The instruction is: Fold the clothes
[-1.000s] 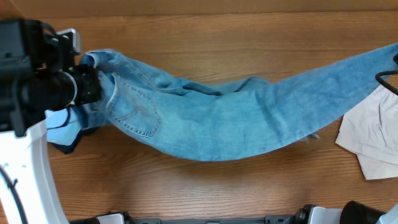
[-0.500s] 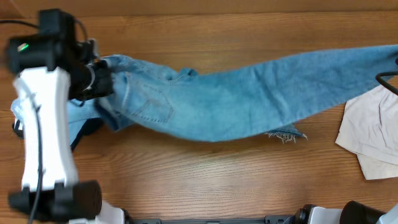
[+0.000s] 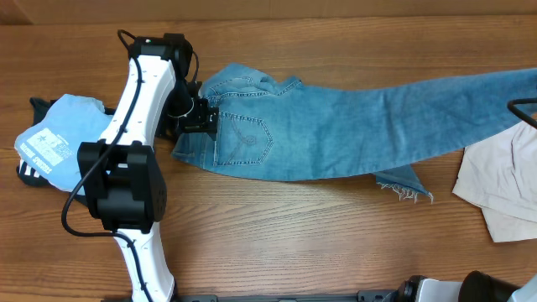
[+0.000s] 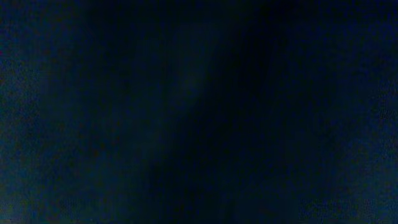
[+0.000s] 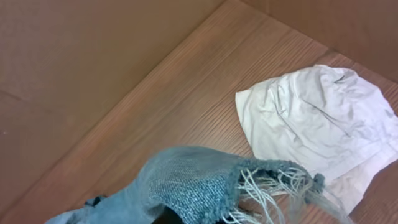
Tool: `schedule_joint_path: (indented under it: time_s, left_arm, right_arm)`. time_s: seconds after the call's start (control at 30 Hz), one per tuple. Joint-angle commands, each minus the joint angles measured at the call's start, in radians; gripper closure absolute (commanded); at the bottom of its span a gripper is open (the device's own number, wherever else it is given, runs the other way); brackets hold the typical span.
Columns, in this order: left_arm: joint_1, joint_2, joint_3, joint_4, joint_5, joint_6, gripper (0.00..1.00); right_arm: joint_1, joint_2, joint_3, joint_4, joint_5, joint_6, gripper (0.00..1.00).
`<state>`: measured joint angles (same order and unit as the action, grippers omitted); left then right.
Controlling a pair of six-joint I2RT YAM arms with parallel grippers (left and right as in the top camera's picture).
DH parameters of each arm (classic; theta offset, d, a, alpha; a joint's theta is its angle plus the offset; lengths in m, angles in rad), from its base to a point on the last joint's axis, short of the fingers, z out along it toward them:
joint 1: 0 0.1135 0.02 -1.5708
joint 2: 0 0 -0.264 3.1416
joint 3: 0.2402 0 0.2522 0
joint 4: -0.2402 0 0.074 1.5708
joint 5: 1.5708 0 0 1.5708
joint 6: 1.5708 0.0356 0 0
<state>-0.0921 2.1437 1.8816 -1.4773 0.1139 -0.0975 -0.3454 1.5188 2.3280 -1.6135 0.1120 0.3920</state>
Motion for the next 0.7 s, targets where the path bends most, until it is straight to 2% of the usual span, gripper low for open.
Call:
schedule_joint_path:
  time_s: [0.0, 0.07, 0.13, 0.17, 0.23, 0.27, 0.3, 0.37, 0.47, 0.6, 0.63, 0.67]
  left_arm:
    - [-0.002, -0.012, 0.006, -0.024, 0.003, 0.024, 0.05]
    - [-0.002, -0.012, 0.006, -0.054, 0.027, 0.040, 0.10]
    - [-0.002, -0.013, 0.006, -0.074, 0.044, 0.060, 0.26]
    - [-0.002, -0.015, 0.006, -0.084, 0.044, 0.060, 0.44]
    - [0.000, -0.021, 0.006, -0.095, 0.044, 0.052, 0.68]
    - [0.002, -0.027, 0.006, -0.097, 0.044, 0.049, 0.77]
    - [0.002, -0.034, 0.006, -0.097, 0.043, 0.049, 0.82]
    - [0.003, -0.053, 0.006, -0.101, 0.040, 0.049, 0.91]
    - [0.012, -0.120, 0.006, -0.100, 0.000, 0.049, 0.89]
    - [0.034, -0.215, 0.006, -0.080, -0.020, 0.050, 0.74]
    - [0.034, -0.233, 0.006, -0.073, -0.021, 0.055, 0.67]
    - [0.034, -0.245, 0.006, -0.068, -0.020, 0.054, 0.52]
  right_arm:
    - [-0.005, -0.004, 0.002, 0.008, 0.018, 0.002, 0.90]
    - [-0.005, -0.004, 0.002, 0.005, 0.006, 0.002, 0.90]
    - [-0.005, -0.004, 0.002, 0.006, -0.039, 0.002, 0.90]
    - [-0.005, -0.004, 0.002, 0.006, -0.038, 0.001, 0.89]
    - [-0.005, -0.004, 0.002, 0.005, -0.034, 0.001, 0.85]
    - [-0.005, -0.004, 0.002, 0.003, -0.034, 0.001, 0.77]
    - [-0.005, -0.003, 0.001, 0.001, -0.032, 0.001, 0.65]
    - [-0.005, -0.003, -0.008, -0.011, -0.015, 0.002, 0.64]
    - [-0.005, 0.006, -0.059, -0.024, -0.053, 0.002, 0.63]
    - [-0.002, 0.026, -0.194, -0.022, -0.220, -0.037, 0.58]
    - [0.003, 0.034, -0.246, -0.019, -0.308, -0.090, 0.55]
    - [0.013, 0.040, -0.292, -0.012, -0.367, -0.121, 0.53]
